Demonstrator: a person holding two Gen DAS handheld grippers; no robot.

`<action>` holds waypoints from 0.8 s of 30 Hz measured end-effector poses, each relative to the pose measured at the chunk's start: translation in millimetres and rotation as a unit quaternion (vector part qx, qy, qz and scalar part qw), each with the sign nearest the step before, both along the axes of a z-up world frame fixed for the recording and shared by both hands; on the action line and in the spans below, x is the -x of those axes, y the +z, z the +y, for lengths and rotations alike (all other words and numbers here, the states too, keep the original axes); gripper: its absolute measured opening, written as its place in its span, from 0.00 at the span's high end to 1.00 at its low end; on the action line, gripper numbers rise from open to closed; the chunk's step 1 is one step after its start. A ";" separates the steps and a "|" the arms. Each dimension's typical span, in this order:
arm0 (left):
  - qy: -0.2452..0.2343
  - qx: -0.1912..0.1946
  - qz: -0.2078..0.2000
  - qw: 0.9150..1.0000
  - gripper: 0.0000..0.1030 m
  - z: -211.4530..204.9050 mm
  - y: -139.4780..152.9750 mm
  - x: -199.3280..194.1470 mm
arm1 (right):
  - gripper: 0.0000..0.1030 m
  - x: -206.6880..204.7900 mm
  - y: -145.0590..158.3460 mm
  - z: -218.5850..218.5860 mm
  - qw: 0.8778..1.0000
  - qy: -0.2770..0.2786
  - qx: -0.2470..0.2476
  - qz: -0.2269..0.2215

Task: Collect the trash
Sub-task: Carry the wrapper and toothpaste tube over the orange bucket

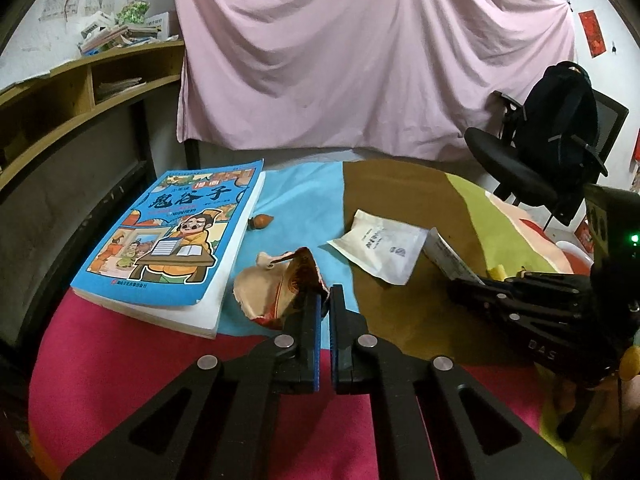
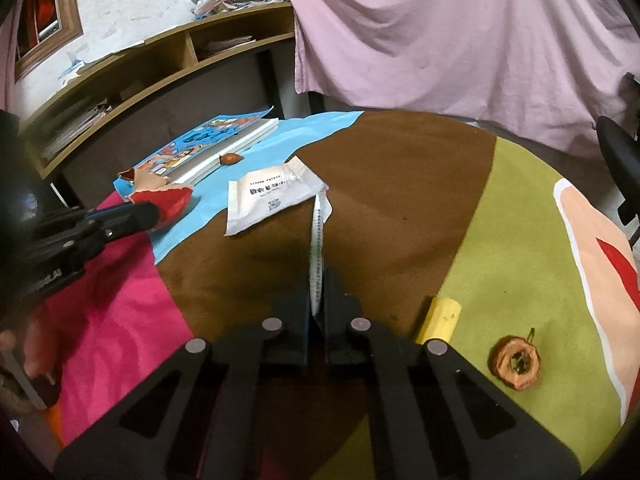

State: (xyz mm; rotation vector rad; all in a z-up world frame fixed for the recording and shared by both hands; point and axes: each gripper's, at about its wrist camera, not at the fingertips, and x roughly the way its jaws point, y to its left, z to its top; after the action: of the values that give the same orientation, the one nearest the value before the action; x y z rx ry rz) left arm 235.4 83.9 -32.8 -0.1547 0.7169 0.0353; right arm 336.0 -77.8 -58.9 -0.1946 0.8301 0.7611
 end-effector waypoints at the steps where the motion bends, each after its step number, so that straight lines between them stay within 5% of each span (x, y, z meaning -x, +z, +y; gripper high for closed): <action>1: 0.000 0.001 -0.003 1.000 0.98 -1.3 1.4 1.9 | 0.67 1.2 0.9 -1.5 1.000 -0.003 -0.003 -0.001; 13: -0.022 -0.009 -0.069 0.997 0.98 -36.8 31.9 25.1 | 0.68 37.4 40.2 -49.6 0.989 -0.035 -0.119 -0.081; 24: -0.089 -0.036 -0.171 0.981 0.98 -111.0 81.0 34.9 | 0.68 78.6 83.6 -126.1 0.961 -0.114 -0.163 -0.194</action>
State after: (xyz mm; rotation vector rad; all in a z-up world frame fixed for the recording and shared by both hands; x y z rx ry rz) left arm 200.6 -27.1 48.2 -0.0249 0.3837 -0.1343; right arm 257.5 -203.9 24.6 0.0484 0.3379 0.6055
